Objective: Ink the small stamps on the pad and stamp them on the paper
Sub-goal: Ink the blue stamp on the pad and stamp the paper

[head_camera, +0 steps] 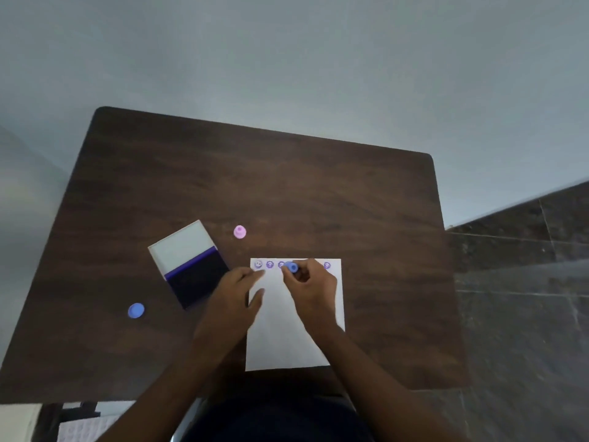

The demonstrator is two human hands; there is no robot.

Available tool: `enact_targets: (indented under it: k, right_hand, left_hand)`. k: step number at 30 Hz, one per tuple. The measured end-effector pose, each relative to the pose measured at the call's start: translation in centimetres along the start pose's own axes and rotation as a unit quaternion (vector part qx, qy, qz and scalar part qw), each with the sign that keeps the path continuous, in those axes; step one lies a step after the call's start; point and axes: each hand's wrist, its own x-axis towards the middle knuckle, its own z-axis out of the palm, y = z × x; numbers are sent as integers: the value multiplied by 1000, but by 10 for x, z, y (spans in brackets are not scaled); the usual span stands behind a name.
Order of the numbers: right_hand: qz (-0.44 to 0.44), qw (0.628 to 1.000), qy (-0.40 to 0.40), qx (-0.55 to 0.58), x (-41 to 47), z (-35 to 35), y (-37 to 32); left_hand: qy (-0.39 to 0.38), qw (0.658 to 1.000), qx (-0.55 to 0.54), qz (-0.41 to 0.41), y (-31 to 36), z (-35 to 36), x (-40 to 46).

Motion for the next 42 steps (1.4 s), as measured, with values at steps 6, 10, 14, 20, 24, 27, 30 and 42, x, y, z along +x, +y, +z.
enact_targets:
  k: [6,10,14,20,24,27,30,42]
  right_hand:
    - [52,990,93,96,7,-42,30]
    - [86,984,104,117,14,-53,46]
    - [98,983,88,124,20,-49,66]
    - [57,991,82,93,29,-41,81]
    - [45,993,74,84,32,-40,85]
    - [22,993,86,81,34,-40,89]
    - [17,993,88,83,35,-40,88]
    - [19,993,92,76,45,-39,95]
  left_hand:
    - [-63,989,84,106,46,42,18]
    - [-91,975,147,140,63,56,28]
    - [-117,962,197,151,68,66,35]
    - [-120,954,224,158,72,74,39]
    - [-121,954,225,159,75,78,39]
    - [-116,956,220,154,78,80,39]
    - [-111,958,221,146,78,80,40]
    - [-130,953,239,131,76,91,43]
